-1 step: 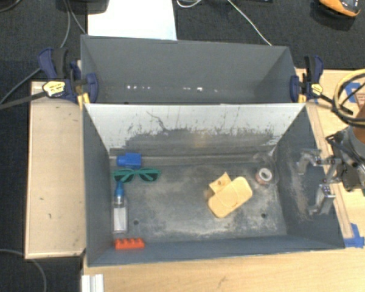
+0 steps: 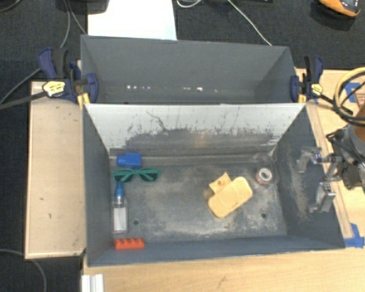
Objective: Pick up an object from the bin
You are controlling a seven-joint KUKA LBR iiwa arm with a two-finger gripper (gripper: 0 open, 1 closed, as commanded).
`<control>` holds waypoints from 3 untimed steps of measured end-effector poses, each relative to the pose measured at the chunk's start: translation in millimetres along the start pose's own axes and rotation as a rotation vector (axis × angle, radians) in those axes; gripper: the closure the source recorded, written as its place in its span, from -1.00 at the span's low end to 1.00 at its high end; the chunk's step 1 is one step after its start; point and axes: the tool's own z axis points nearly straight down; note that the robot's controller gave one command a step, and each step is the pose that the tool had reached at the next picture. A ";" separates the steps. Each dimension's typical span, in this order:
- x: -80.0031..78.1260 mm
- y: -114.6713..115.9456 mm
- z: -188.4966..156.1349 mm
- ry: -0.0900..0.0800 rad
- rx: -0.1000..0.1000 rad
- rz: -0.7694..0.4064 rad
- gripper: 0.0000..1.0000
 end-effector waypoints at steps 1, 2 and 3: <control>10.7 -5.9 103.7 0.004 -0.001 0.068 -1.00; -23.7 29.6 79.1 -0.004 0.000 0.005 -1.00; -23.4 28.8 81.1 -0.006 0.001 0.006 -1.00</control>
Offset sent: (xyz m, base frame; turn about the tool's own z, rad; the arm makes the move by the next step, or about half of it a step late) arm 0.0226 0.0291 -0.0799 0.0088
